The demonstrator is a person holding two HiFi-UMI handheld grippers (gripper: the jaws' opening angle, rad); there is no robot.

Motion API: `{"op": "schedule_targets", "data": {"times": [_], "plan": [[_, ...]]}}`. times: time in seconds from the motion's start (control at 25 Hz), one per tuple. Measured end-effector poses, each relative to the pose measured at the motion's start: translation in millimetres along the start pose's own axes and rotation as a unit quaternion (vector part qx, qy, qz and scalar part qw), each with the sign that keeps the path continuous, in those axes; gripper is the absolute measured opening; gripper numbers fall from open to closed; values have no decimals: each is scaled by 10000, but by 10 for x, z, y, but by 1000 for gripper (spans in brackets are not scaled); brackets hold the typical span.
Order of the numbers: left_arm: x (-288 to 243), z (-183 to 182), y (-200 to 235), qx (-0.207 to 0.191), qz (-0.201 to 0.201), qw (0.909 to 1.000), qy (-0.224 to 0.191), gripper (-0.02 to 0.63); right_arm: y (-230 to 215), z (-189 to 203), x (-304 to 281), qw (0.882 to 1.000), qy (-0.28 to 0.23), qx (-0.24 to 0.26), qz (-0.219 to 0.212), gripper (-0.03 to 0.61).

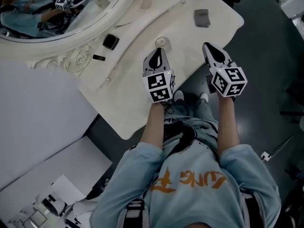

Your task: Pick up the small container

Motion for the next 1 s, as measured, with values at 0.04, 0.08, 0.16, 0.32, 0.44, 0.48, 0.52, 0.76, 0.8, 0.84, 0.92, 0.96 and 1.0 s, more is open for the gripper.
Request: {"op": "schedule_targets", "data": {"times": [0.04, 0.08, 0.16, 0.32, 0.44, 0.48, 0.52, 0.76, 0.8, 0.84, 0.92, 0.96, 1.0], "plan": [[-14, 17, 45, 51, -5, 10000, 12, 21, 56, -21, -96, 9999, 16, 50, -146, 29], [-23, 46, 79, 103, 1, 9999, 33, 21, 107, -28, -179, 9996, 50, 90, -275, 29], [-13, 148, 112, 124, 3, 9998, 129, 21, 176, 34, -286, 9987, 205, 109, -447, 29], [-81, 318, 97, -21, 124, 9994, 309, 23, 190, 219, -420, 9973, 478, 70, -561, 29], [-148, 387, 74, -75, 302, 9990, 320, 23, 181, 352, -462, 9963, 642, 73, -566, 29], [-169, 396, 69, -138, 331, 9988, 319, 24, 164, 372, -476, 9962, 670, 72, -554, 29], [-188, 405, 61, -219, 353, 9986, 329, 25, 143, 384, -490, 9962, 688, 70, -537, 29], [-233, 484, -23, -584, 514, 9964, 332, 187, 87, 542, -486, 9952, 878, 37, -435, 29], [-261, 498, -11, -605, 501, 9963, 361, 214, 93, 572, -485, 9948, 923, 41, -432, 29], [-293, 513, 2, -595, 482, 9963, 395, 237, 97, 594, -481, 9944, 964, 50, -427, 29], [-361, 534, 33, -516, 464, 9966, 447, 273, 97, 610, -476, 9940, 1015, 70, -410, 29], [-399, 544, 48, -472, 479, 9966, 481, 285, 95, 605, -480, 9940, 1020, 77, -397, 29], [-435, 562, 61, -431, 507, 9964, 534, 296, 96, 596, -487, 9941, 1012, 80, -383, 29]]}}
Point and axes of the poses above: the fingertips, and each gripper's own axes: x backward along the fingers, y to its left, z out of its underside, the point moved 1 cm from there along x, backward along the fingers
